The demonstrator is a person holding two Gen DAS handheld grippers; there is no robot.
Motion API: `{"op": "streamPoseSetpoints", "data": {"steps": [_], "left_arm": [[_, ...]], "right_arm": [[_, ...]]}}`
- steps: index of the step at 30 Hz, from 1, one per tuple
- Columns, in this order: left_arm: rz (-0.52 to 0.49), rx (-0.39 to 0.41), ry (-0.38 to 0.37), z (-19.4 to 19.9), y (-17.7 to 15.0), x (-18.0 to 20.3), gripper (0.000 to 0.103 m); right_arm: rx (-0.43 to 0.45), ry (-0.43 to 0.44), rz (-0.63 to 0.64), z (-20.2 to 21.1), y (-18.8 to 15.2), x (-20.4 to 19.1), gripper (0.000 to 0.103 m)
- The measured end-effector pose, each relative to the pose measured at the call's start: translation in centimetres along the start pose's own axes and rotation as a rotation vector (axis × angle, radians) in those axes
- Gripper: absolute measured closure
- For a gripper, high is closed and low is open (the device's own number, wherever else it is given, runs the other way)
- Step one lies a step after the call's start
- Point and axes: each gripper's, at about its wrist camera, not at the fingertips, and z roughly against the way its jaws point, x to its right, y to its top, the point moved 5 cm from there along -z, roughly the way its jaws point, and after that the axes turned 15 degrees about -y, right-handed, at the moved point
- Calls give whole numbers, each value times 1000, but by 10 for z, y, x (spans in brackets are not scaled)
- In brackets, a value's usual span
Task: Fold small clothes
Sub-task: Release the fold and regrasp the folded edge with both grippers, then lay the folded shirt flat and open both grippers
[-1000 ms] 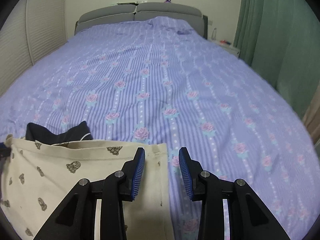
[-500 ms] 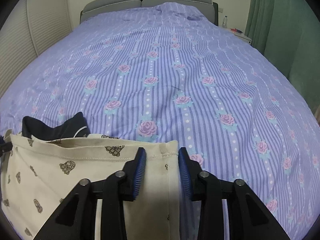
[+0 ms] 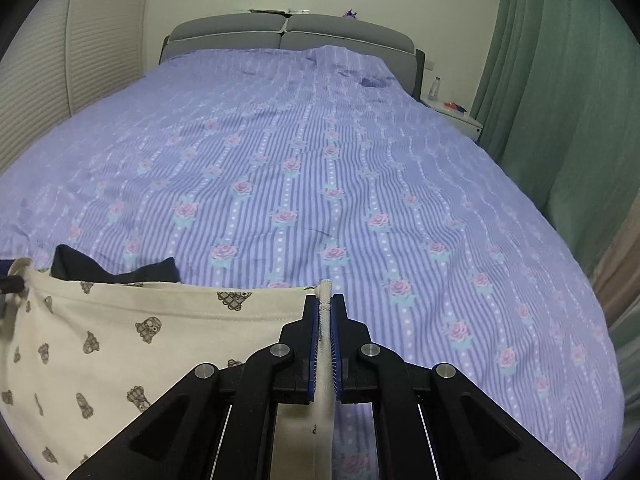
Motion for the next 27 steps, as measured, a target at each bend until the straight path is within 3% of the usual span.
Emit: {"op": "streamPoseSetpoints", "data": {"steps": [3,7,10,17,19,20,25,27], "left_arm": [[-76,-41,5,1,2,8,72],[-106,-85,3,0,3,7,71],[-105,-94,-5,1,4,3,71],[-224,-138,-30,-5,1,12,68],[-170,-126,-31,-8,4,3,78],[-130,-119,-27,-8,6,-3,97],[-85,37,-34,20,15,0,96],[-5,25,4,17,17,-14,96]], "right_arm": [[-2,-18,-9,0,-1,2,97],[-6,-78,-40,-2,-2,8,97],[-20,-81,-35,-5,-2,5,97],[-22,-91,-12,-7,-2,1,97],[-25,-90,-19,-7,-3,3,97],[-27,-88,-23,-8,-3,3,97],[-4,-100,-20,-1,-2,2,97],[18,-113,-9,3,0,0,97]]}}
